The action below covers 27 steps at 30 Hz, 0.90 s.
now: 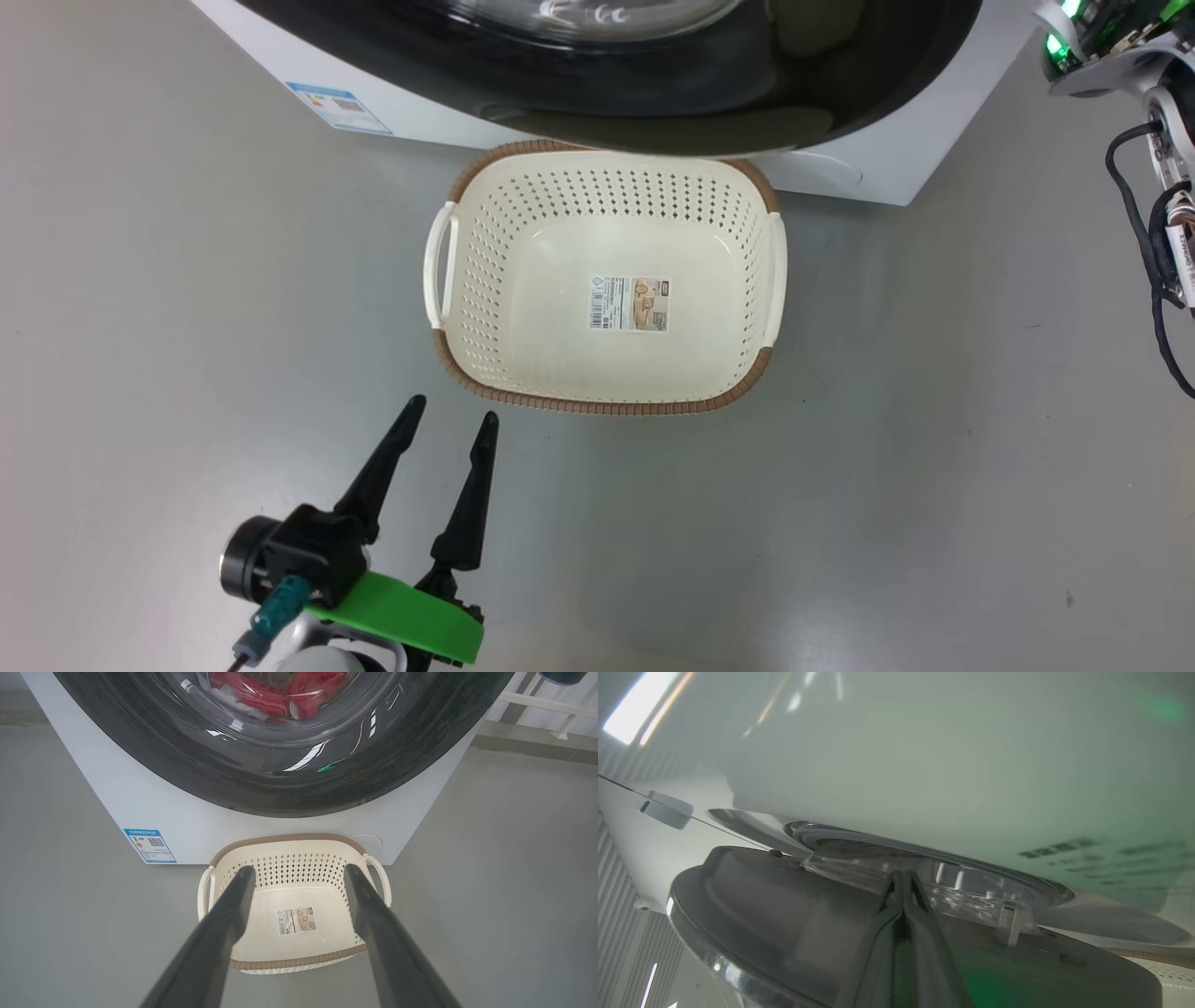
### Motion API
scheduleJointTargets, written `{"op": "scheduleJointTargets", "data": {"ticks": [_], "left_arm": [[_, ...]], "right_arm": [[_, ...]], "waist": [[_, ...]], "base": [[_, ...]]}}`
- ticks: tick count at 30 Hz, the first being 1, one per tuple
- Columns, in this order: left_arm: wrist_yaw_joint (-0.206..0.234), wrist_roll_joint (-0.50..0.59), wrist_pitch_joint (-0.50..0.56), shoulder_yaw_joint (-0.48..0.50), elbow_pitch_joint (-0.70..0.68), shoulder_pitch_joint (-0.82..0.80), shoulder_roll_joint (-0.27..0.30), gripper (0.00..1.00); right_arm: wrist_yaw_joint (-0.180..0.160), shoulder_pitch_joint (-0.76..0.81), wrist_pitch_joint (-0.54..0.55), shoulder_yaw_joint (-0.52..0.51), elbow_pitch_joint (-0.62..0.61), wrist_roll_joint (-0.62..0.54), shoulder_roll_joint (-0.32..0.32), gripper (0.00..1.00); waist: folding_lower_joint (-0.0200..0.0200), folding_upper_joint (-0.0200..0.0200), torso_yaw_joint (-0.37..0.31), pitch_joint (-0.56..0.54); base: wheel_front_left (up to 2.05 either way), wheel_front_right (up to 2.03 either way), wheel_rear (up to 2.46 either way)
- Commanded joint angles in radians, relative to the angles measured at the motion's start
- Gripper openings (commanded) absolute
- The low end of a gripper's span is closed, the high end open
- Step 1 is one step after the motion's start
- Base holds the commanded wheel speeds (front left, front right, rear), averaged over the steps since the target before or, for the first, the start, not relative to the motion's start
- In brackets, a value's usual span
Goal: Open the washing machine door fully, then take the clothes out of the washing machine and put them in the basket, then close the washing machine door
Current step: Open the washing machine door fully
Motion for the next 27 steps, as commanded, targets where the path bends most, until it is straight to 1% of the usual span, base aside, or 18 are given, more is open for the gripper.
{"op": "scheduleJointTargets", "data": {"ticks": [1, 8, 16, 27], "left_arm": [[-0.005, -0.013, -0.009, 0.029, -0.013, -0.009, 0.015, 1.0], [-0.006, -0.011, -0.009, 0.035, -0.01, 0.003, 0.015, 1.0], [-0.006, 0.007, -0.009, 0.048, -0.014, 0.029, 0.015, 1.0], [-0.006, 0.025, -0.009, 0.063, -0.02, 0.07, 0.015, 1.0]], "right_arm": [[0.0, -0.003, 0.03, 0.029, -0.017, -0.003, 0.033, 0.0], [0.0, 0.035, 0.097, 0.049, -0.003, 0.011, 0.042, 0.0], [0.0, 0.1, 0.131, 0.071, -0.015, 0.004, 0.057, 0.0], [0.0, 0.214, 0.177, 0.102, -0.047, -0.01, 0.098, 0.0]], "waist": [[-0.0001, 0.0, 0.0, -0.006], [-0.0001, 0.0, -0.009, -0.049], [-0.0001, 0.0, -0.027, -0.106], [-0.0001, 0.0, -0.046, -0.177]], "base": [[0.0, 0.0, 0.0], [0.0, 0.0, 0.0], [0.0, 0.0, 0.0], [0.0, 0.0, 0.0]]}}
